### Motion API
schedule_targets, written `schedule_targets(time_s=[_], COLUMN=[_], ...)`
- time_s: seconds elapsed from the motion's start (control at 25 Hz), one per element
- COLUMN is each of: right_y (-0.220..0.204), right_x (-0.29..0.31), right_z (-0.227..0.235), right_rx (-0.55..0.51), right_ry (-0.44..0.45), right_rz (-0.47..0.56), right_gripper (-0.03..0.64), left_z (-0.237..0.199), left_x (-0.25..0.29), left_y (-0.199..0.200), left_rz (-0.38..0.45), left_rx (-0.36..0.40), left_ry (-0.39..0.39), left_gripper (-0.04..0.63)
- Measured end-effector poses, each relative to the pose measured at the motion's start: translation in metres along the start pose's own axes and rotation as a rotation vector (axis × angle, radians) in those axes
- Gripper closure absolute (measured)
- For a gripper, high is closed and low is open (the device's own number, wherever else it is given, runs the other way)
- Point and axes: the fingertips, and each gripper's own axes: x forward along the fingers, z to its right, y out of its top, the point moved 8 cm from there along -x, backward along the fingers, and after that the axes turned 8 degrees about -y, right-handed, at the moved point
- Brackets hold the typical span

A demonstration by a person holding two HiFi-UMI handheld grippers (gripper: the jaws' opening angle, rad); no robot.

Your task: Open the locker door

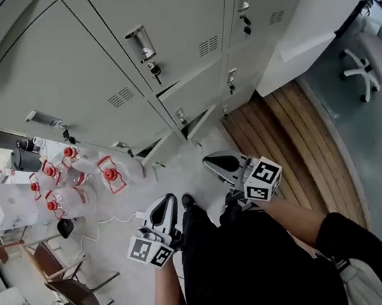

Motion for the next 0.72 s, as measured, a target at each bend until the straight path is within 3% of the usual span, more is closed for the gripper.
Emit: schedule_targets(time_s=[0.48,0.72], right_y=[0.005,-0.004], right_x=[0.062,0.072], right_z=[0.031,0.040], right_rx=[-0.006,0.008], right_ry=[-0.214,-0.286], right_rz=[0.069,0.091], right_gripper=[0.604,0.604], left_z=[-0.105,-0.131], left_x=[0.039,0.056], left_y=[0.042,0.053], left_rz=[-0.102,-0.154], left_rx=[0.019,-0.002], left_ry=[-0.199,-0.283], left_gripper=[0.578,0.578])
